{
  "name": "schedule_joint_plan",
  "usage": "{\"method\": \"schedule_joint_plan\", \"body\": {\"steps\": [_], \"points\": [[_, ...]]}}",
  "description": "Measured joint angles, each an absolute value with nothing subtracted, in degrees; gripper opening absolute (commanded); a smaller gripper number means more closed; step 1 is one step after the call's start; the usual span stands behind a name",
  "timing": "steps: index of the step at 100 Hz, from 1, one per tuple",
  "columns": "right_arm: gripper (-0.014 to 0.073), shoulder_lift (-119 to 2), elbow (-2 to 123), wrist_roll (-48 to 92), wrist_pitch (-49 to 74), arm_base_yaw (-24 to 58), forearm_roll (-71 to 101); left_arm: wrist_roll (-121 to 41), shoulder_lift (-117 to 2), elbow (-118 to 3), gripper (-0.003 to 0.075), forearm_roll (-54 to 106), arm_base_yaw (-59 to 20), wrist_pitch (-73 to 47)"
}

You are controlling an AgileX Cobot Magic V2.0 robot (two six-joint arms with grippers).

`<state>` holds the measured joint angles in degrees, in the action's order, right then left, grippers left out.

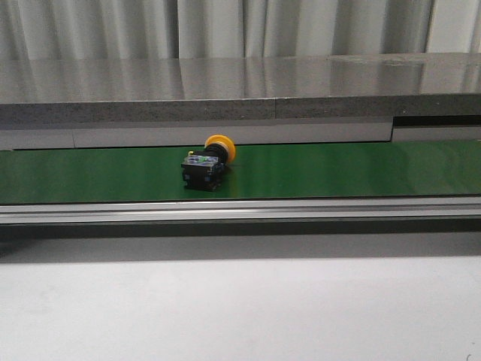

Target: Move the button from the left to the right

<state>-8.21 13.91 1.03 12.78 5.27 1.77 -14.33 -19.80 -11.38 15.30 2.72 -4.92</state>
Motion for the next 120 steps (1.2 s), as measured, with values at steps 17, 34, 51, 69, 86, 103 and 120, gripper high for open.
{"method": "schedule_joint_plan", "body": {"steps": [17, 34, 51, 69, 86, 103, 120], "points": [[-0.0067, -19.95, 23.37, 1.03, 19.25, 5.27, 2.93, -14.33, -19.8, -11.38, -0.002, 15.3, 2.72, -4.92], [-0.0067, -33.96, 33.48, 1.03, 26.15, 5.27, 3.89, -14.33, -19.8, -11.38, -0.002, 15.3, 2.72, -4.92], [-0.0067, -45.65, 40.27, 1.03, 29.47, 5.27, 4.91, -14.33, -19.8, -11.38, -0.002, 15.3, 2.72, -4.92], [-0.0064, -53.9, 42.43, 1.03, 29.96, 5.27, 6.67, -14.33, -19.8, -11.38, -0.002, 15.3, 2.72, -4.92], [0.0062, -57.01, 42.43, 1.03, 31.74, 5.27, 6.78, -14.33, -19.8, -11.38, -0.002, 15.3, 2.72, -4.92], [0.0358, -57.33, 42.52, 1.03, 33.6, 5.27, 6.91, -14.33, -19.8, -11.38, -0.002, 15.3, 2.72, -4.92], [0.047, -57.33, 42.52, 1.03, 34.72, 5.27, 7.19, -14.33, -19.8, -11.38, -0.002, 15.3, 2.72, -4.92]]}}
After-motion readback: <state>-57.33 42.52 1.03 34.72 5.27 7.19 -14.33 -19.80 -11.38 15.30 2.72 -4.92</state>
